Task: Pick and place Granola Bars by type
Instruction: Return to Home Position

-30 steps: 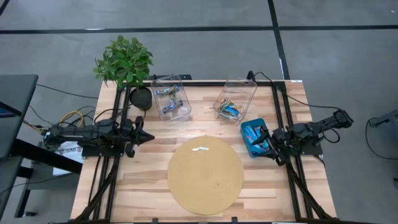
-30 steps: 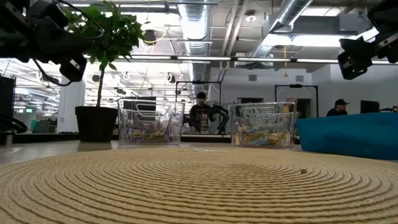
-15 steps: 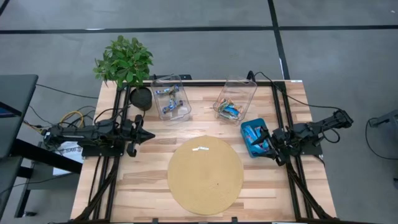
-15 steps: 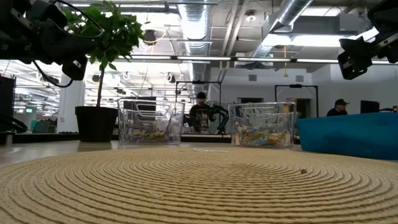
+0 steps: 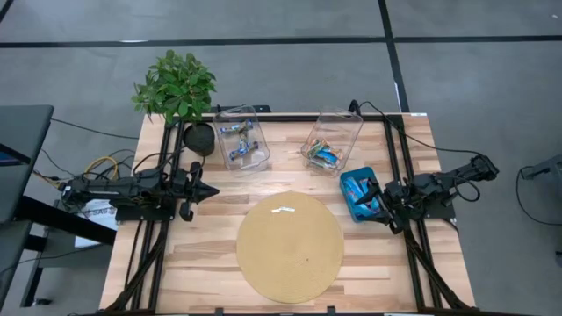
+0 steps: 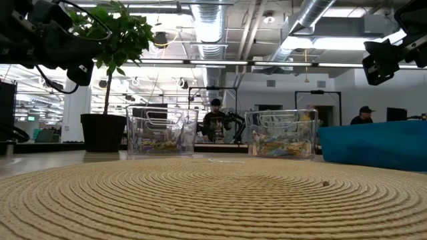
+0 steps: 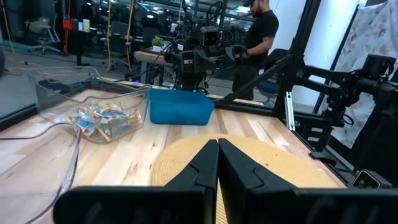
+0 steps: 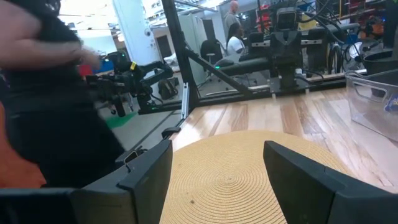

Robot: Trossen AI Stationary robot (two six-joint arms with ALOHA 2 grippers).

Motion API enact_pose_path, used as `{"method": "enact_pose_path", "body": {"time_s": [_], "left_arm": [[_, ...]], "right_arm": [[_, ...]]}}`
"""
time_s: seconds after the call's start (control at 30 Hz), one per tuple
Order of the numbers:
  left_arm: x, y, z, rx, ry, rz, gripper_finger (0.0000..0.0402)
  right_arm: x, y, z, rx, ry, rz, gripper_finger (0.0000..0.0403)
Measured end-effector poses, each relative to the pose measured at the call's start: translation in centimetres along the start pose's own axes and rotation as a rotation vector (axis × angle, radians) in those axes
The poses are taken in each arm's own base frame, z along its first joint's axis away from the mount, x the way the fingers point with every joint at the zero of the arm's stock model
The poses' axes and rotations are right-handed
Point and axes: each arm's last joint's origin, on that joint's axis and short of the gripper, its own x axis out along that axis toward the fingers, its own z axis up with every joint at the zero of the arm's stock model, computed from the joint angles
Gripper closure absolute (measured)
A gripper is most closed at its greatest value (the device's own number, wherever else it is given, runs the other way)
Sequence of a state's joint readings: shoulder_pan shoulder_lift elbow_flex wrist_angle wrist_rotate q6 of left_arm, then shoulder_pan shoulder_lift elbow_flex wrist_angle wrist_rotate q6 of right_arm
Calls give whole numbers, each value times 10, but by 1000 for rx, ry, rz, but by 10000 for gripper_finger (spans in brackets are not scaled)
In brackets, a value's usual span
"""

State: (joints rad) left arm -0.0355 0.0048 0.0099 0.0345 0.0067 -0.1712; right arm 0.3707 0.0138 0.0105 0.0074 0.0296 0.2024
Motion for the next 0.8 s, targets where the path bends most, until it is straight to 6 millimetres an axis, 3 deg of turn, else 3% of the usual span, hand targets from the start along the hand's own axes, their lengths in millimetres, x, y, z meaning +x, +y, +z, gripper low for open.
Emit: {"method": "enact_pose_path", "body": {"time_s": [0.8], "left_arm": [[0,0,0,-9,2,0,401]], "right_arm": [[0,0,0,0,0,0,159]]}}
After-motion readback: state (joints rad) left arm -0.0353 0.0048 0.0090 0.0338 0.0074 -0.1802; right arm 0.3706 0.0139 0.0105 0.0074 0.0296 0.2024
